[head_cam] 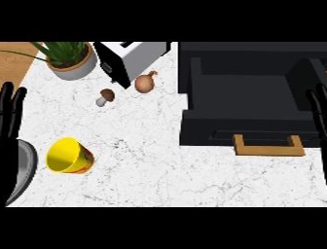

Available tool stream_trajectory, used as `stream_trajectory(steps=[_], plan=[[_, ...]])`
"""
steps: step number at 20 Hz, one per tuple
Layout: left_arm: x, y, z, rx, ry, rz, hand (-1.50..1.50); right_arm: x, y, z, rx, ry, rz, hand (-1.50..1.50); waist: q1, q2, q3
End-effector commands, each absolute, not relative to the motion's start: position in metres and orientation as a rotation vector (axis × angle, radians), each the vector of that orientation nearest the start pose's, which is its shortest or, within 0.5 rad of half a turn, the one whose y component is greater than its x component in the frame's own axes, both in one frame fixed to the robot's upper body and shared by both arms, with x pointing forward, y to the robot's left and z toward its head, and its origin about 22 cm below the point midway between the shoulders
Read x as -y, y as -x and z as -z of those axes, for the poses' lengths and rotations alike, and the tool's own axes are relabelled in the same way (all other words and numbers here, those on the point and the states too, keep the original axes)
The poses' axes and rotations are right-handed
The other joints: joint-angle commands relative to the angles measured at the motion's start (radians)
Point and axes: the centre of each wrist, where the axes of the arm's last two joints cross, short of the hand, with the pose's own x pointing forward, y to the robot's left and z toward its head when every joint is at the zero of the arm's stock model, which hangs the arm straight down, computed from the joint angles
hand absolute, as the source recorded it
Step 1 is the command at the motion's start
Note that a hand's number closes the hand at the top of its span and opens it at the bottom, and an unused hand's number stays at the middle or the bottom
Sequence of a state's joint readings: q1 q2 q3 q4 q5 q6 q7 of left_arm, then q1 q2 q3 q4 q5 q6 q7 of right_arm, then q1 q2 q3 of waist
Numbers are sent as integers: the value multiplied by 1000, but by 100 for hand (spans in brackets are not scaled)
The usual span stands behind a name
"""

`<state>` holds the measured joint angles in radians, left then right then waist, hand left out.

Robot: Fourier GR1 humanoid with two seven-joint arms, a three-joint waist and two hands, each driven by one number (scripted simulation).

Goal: Pick up the cup, place it into the drawer and close the drawer

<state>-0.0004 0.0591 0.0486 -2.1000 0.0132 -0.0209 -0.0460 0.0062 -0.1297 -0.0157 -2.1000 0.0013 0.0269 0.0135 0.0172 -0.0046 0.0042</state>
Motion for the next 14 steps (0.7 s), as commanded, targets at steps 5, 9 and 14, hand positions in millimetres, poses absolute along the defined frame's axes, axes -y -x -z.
stream_trajectory(steps=[5,9,14], plan=[[-238,-211,-130,2079,-494,-185,-150,238,-216,-123,2070,8,-147,-150,-15,6,-3],[-229,-197,-114,1973,-409,-423,-150,234,-218,-119,2001,-151,-99,-150,-12,4,-4],[-210,-210,-101,1967,-433,-434,-150,243,-212,-108,1995,-138,-112,-150,-19,4,-4]])
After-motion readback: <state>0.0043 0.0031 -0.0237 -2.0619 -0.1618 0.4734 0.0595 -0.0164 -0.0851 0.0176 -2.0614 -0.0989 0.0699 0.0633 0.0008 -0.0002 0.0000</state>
